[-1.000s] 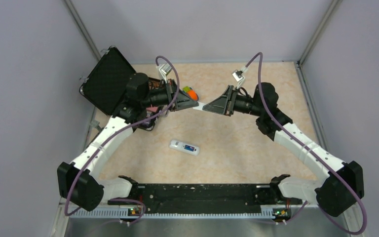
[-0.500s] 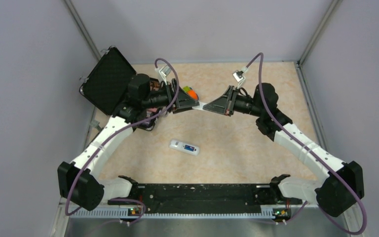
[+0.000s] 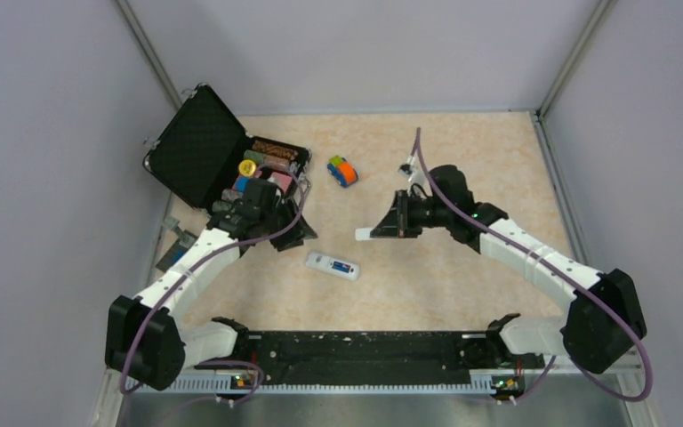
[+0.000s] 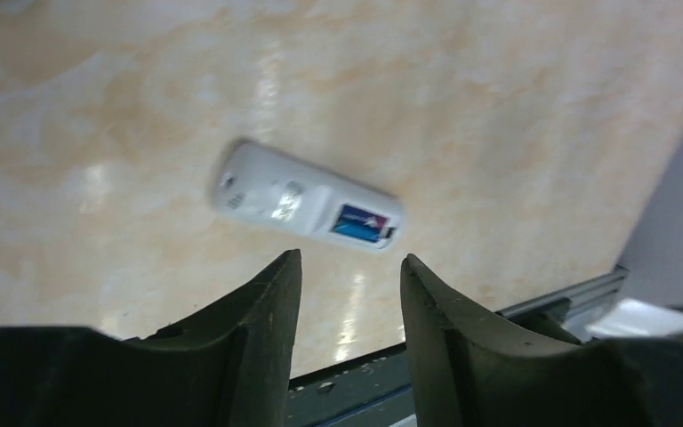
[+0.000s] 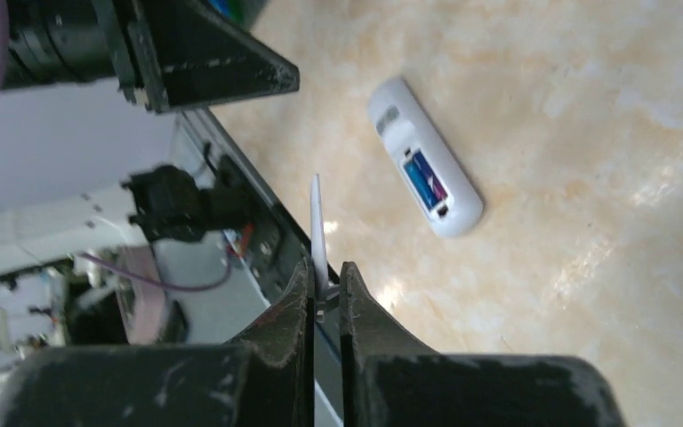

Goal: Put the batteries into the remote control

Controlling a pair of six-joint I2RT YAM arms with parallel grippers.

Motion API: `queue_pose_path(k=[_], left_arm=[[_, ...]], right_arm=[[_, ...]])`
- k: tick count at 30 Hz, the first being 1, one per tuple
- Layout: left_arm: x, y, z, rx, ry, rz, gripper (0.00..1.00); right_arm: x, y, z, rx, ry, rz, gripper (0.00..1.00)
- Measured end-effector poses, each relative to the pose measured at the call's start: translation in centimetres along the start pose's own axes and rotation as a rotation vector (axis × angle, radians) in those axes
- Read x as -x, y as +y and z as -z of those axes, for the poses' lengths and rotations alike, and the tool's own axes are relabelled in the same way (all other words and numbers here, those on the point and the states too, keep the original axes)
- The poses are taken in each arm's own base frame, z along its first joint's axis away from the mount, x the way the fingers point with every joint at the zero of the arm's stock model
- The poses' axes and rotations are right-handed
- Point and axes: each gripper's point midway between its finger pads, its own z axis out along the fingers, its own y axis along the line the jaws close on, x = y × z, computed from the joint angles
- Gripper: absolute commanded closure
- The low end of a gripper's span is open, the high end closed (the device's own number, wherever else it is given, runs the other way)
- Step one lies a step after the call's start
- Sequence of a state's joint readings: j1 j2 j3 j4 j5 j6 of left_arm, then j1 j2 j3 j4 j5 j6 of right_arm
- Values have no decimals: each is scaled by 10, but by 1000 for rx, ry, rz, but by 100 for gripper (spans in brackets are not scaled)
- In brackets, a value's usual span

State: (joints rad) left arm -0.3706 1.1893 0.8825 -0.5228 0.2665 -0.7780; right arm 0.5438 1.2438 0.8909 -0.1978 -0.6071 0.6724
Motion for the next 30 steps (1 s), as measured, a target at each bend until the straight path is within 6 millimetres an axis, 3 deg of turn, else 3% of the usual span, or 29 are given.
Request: queue_pose_path(k=[2,6,9,13,19,30], left_arm=[[-19,33,-8,106,37,46,52],[-41,75,-15,240,58,100,45],[-47,88,-19,263,43,110,38],[-50,89,-30,201,23,105,36],[-38,78,-45,117,-12,43,36],[-21,79,-56,96,-58,-57,36]], right_arm=[[-25,-6,-10,-37,82,58,100],[-73,-2,-27,-51,220,172,100],[-108,-10,-38,-66,311,221,100],[-136,-43,-51,-164,394,220,100],[-142,-78,-67,-287,409,212,100],[-119,-81,-91,-334,334,212,100]])
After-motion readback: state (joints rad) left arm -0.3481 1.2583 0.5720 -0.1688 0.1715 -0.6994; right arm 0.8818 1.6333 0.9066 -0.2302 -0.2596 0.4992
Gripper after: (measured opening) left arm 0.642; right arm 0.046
